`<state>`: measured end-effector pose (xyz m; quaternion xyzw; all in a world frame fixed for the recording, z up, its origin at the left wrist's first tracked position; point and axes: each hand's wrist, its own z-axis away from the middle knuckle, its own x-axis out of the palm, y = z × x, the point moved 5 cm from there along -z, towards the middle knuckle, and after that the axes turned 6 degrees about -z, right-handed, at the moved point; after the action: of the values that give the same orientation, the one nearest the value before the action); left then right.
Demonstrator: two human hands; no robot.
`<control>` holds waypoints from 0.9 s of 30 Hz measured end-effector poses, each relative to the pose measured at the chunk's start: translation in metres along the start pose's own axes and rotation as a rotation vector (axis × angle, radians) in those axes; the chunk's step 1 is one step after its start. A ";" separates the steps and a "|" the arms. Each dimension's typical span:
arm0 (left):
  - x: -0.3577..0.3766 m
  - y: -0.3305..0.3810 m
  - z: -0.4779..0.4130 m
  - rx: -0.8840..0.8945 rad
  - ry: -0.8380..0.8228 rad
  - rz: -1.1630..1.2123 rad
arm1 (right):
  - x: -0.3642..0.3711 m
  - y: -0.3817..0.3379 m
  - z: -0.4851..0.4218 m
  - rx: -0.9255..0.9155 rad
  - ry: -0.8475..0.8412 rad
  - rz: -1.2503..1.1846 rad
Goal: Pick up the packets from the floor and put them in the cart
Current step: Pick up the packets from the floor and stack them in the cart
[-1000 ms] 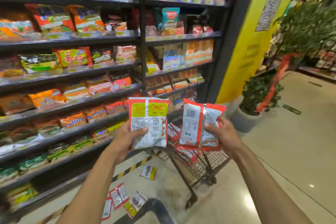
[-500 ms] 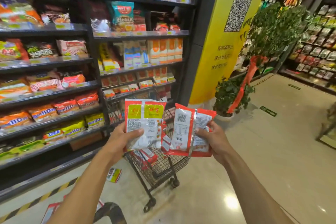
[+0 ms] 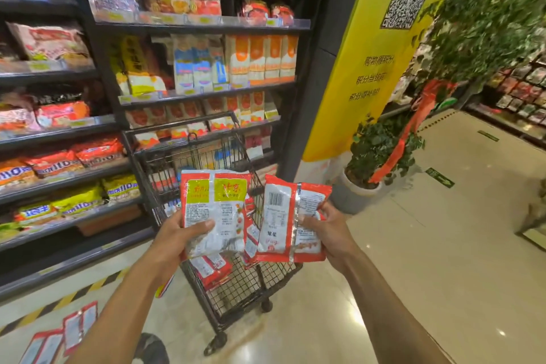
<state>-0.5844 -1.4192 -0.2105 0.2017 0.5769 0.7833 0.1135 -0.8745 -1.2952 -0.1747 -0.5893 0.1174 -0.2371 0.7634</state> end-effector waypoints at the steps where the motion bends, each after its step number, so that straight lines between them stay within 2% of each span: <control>1: -0.001 -0.002 -0.016 -0.012 0.015 0.003 | 0.002 -0.002 -0.014 0.013 -0.009 0.014; 9: -0.009 -0.004 -0.095 -0.043 0.091 0.060 | 0.011 -0.003 -0.122 0.058 -0.048 0.084; 15: -0.024 -0.040 -0.126 -0.155 0.206 0.058 | 0.021 0.023 -0.196 0.139 -0.114 0.149; 19: -0.023 -0.065 -0.150 -0.204 0.328 0.063 | 0.026 0.050 -0.250 0.185 -0.173 0.187; 22: -0.020 -0.090 -0.172 -0.288 0.418 -0.021 | 0.025 0.079 -0.290 0.247 -0.203 0.241; 27: -0.025 -0.144 -0.209 -0.406 0.626 0.023 | 0.024 0.138 -0.357 0.315 -0.266 0.356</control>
<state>-0.6634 -1.5647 -0.4046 -0.0678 0.4144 0.9067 -0.0398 -0.9869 -1.5820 -0.4036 -0.4592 0.0797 -0.0350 0.8841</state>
